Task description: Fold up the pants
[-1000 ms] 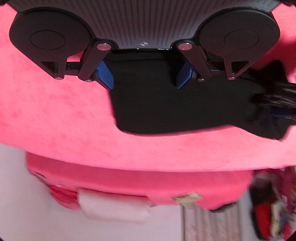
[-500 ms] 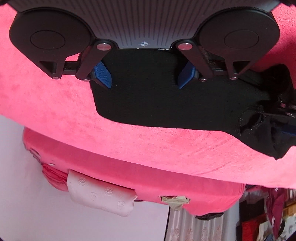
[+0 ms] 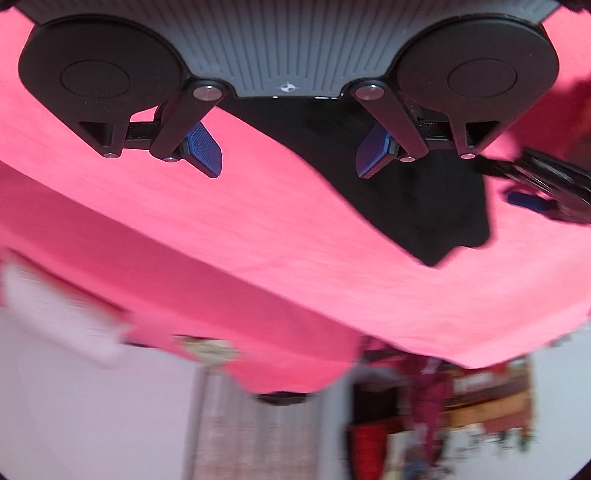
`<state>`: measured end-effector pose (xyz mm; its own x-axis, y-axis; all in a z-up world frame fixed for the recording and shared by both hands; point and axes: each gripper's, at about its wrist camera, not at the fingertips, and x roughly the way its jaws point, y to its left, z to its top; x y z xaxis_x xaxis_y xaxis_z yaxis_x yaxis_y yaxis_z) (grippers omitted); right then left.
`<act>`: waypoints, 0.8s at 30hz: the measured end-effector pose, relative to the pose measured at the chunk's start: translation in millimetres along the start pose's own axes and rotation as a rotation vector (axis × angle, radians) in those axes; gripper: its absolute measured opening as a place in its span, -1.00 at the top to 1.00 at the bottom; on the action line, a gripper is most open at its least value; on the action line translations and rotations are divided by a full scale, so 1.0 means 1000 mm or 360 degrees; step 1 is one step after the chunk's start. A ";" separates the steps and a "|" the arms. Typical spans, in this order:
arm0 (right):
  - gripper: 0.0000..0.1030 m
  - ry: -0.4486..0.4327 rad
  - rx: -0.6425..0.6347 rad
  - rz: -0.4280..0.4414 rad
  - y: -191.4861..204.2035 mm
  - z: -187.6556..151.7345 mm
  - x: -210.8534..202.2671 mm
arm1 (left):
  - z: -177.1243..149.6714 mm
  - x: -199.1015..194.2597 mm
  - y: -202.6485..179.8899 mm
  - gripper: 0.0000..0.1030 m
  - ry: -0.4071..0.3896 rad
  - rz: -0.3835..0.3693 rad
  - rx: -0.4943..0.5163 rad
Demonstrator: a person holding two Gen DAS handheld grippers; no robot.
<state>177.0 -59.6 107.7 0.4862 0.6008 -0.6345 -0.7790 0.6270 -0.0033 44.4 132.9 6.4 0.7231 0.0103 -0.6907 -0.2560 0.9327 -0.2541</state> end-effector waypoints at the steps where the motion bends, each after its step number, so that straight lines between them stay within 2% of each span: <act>1: -0.61 0.0015 -0.0015 0.0065 0.007 0.010 0.016 | 0.000 0.000 0.000 -1.00 -0.0006 -0.0004 0.0015; 5: -0.61 0.0102 -0.0088 0.0237 0.037 0.047 0.083 | -0.003 0.004 -0.001 -1.00 -0.0033 -0.0001 0.0079; 10: -0.61 0.0223 -0.0242 0.0265 0.074 0.075 0.157 | -0.003 0.003 0.005 -1.00 -0.0055 -0.0061 0.0045; 13: -0.55 0.0281 -0.0216 0.0279 0.080 0.081 0.186 | -0.002 0.002 0.014 -1.00 -0.0067 -0.0133 -0.0023; 15: -0.38 0.0348 -0.0112 0.0374 0.079 0.079 0.199 | -0.001 0.002 0.020 -1.00 -0.0075 -0.0178 -0.0070; 16: -0.07 0.0356 -0.0050 0.0434 0.077 0.077 0.200 | -0.001 0.002 0.022 -1.00 -0.0078 -0.0198 -0.0091; 17: 0.35 0.0351 -0.0013 0.0495 0.076 0.076 0.198 | 0.000 0.002 0.025 -1.00 -0.0079 -0.0216 -0.0110; 20: 0.59 0.0299 -0.0036 0.0496 0.076 0.074 0.181 | 0.002 0.003 0.030 -1.00 -0.0082 -0.0254 -0.0144; 24: 0.60 0.0180 0.0015 0.0574 0.066 0.083 0.143 | 0.005 0.004 0.034 -1.00 -0.0086 -0.0289 -0.0160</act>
<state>227.9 108.4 81.1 0.1337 0.7255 -0.6751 -0.8884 0.3896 0.2428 41.7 166.3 -1.9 0.7959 -0.1327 -0.5907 -0.1791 0.8805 -0.4390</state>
